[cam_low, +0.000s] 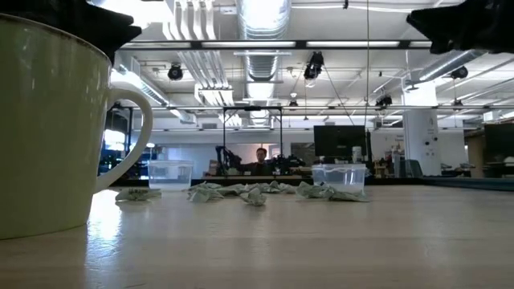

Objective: Pick and place items into bin
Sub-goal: Put the green stevia packet into the square transparent bin

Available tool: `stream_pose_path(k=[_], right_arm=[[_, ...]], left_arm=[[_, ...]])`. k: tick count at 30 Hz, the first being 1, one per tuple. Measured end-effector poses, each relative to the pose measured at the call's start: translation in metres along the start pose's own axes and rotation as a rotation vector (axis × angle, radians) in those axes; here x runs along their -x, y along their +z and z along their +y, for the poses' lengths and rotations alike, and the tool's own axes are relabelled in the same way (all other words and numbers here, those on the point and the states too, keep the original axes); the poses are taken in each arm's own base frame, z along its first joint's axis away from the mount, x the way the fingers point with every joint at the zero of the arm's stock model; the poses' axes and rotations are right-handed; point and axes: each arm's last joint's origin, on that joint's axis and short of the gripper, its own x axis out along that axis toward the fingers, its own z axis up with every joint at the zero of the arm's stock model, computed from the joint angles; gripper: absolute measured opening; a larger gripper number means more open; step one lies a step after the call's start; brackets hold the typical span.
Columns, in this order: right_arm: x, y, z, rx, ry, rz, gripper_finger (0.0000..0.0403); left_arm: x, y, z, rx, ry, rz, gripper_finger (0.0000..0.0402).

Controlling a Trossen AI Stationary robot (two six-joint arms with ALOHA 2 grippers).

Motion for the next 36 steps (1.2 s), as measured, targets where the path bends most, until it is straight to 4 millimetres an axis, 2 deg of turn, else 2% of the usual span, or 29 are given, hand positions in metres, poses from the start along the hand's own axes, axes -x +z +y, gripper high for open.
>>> stream_pose_path(k=[4, 9, 13, 16, 25, 32, 36], right_arm=[[0.000, 0.008, -0.003, 0.065, -0.005, -0.011, 0.0073], [-0.001, 0.010, -0.004, 0.102, -0.005, -0.007, 0.0073], [-0.002, 0.008, -0.003, 0.107, 0.006, 0.019, 0.0073], [-0.001, 0.003, -0.001, 0.116, 0.028, 0.071, 0.0073], [0.001, -0.010, 0.003, 0.032, 0.038, 0.214, 0.0073], [0.001, -0.012, 0.003, -0.048, 0.035, 0.234, 0.0073], [0.001, -0.012, 0.003, -0.079, 0.033, 0.237, 0.0073]], left_arm=[[-0.017, 0.006, -0.001, -0.059, -0.018, 0.206, 0.0132], [-0.040, 0.003, -0.001, 0.020, 0.003, 0.558, 0.0132], [-0.063, 0.001, -0.003, 0.032, 0.005, 0.709, 0.0132], [-0.083, 0.002, -0.006, 0.044, -0.038, 0.749, 0.0132], [-0.115, -0.041, -0.012, 0.059, -0.092, 1.136, 0.0132], [-0.123, -0.068, -0.021, 0.079, -0.131, 1.257, 0.0132], [-0.125, -0.076, -0.026, 0.052, -0.130, 1.290, 0.0132]])
